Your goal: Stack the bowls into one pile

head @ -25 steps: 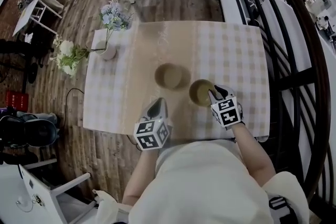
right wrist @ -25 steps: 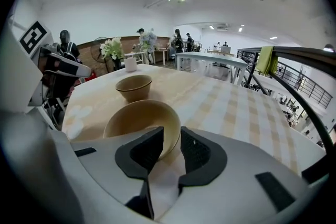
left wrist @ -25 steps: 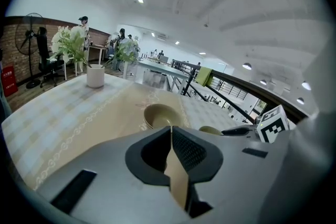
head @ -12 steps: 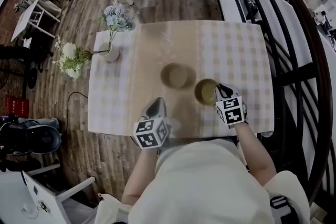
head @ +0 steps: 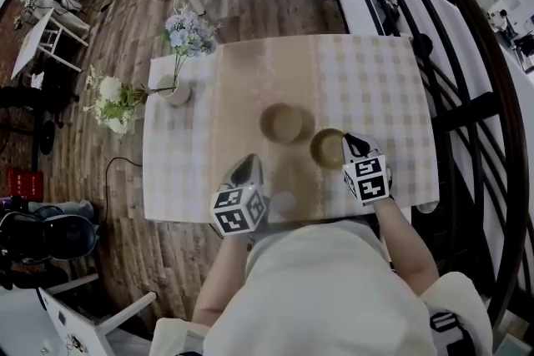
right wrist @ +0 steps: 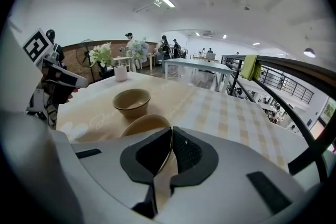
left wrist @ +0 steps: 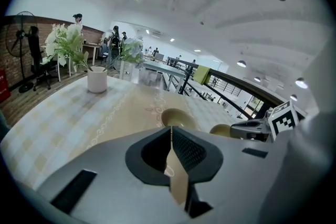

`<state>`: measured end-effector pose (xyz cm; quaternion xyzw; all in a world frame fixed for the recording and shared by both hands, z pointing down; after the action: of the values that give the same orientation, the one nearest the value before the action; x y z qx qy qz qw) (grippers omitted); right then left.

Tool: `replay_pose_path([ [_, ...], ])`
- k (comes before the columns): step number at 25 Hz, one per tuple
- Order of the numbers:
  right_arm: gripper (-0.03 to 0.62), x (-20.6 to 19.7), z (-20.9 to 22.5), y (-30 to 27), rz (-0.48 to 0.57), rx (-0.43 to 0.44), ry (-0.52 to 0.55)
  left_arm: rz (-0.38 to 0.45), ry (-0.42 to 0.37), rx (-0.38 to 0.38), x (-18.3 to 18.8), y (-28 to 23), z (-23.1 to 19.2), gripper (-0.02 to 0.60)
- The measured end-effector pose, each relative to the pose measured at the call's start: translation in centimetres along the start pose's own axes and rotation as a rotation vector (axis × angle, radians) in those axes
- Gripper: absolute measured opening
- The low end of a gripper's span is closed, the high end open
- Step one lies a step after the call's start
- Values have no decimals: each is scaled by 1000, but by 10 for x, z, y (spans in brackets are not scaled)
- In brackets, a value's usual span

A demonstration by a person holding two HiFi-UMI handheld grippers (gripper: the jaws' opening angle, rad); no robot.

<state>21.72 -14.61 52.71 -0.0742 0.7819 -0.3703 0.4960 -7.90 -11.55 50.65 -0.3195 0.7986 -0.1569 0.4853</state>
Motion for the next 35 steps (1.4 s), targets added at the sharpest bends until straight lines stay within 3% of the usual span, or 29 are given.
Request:
replay_pose_path([
  [20,9,66,-10,16,114,-78,29,-5,15,-40,16,-3,-33,11],
  [35,9,119,-31,-8,190,-45,60,-2,51,-13,25,3,-65,11],
])
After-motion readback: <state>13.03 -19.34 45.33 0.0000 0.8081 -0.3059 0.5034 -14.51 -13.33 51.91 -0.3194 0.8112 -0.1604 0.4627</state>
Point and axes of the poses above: the fingertips, and each gripper's own axes: y backward along the fingers, z to its right, x out of its top, the point moved 9 cm from there along y, backward along the fingers, and after that the axes turned 11 degrees about y, right-handed, at the moved point
